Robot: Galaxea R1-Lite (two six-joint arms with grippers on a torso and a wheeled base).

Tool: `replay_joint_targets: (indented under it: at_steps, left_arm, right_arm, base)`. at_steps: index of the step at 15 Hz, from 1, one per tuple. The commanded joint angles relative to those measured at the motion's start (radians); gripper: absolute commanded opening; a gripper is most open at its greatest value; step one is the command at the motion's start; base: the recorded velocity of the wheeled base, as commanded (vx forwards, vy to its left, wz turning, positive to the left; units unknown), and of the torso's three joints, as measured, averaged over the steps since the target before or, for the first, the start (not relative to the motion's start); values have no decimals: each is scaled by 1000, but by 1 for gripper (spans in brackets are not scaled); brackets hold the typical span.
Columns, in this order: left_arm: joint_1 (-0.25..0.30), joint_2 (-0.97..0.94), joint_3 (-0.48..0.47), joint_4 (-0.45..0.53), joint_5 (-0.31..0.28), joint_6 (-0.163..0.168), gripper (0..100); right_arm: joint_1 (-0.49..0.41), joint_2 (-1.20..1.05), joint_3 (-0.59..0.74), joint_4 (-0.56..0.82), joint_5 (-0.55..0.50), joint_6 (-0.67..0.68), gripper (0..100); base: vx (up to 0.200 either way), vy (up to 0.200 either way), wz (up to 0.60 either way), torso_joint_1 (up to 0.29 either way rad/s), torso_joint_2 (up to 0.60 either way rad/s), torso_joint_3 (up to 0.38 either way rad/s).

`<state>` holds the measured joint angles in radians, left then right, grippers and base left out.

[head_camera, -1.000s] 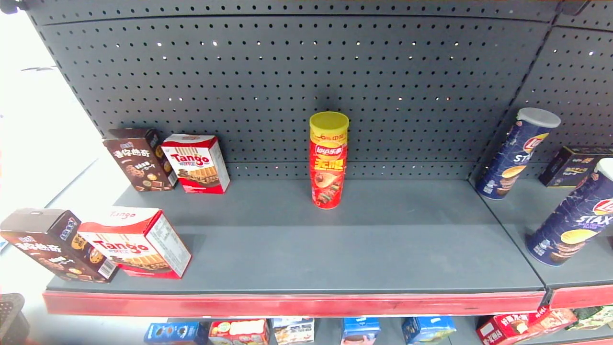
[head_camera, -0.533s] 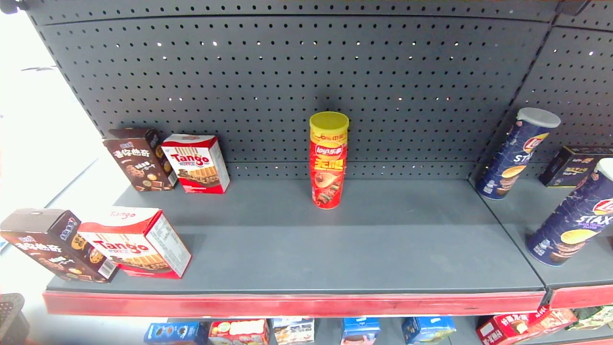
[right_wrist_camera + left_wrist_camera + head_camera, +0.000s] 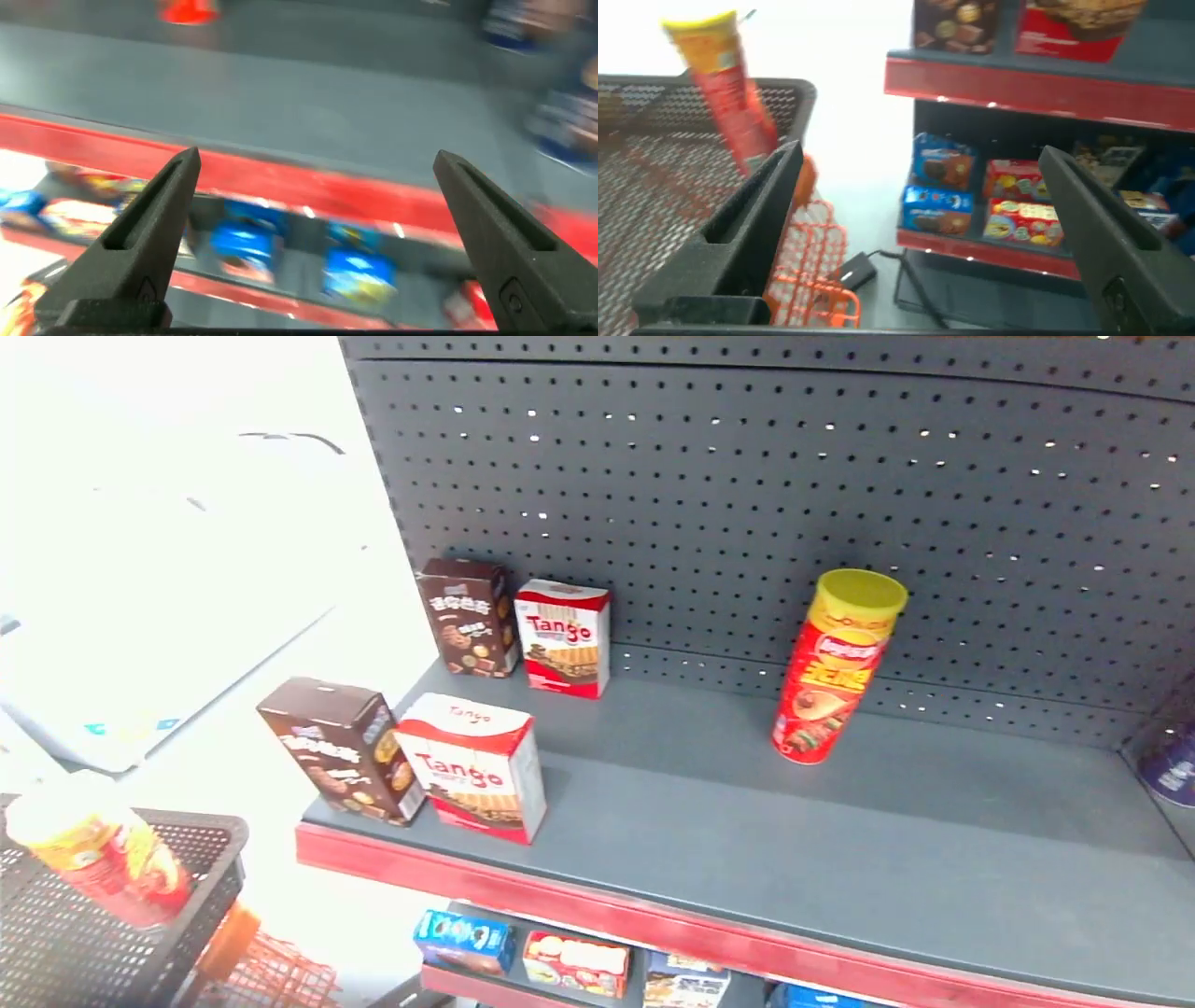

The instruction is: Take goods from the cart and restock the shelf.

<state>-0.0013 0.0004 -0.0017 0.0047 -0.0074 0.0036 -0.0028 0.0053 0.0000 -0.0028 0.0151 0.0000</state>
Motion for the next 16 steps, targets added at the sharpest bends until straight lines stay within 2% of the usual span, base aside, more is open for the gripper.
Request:
replay_joint_targets:
  at_steps: [1,3,16]
  left_arm:
    - [0,0,0,0,0,-1,100]
    - [0,0,0,0,0,-1,100]
    - [0,0,0,0,-2,1,100]
  right_arm:
    - [0,1,0,0,0,0,100]
    - [0,1,0,0,0,2,100]
    - [0,1,0,0,-3,3,100]
  base:
    - [0,0,600,-2,2,-2]
    - [0,0,600,-2,7,2]
    - [0,0,0,0,0,0]
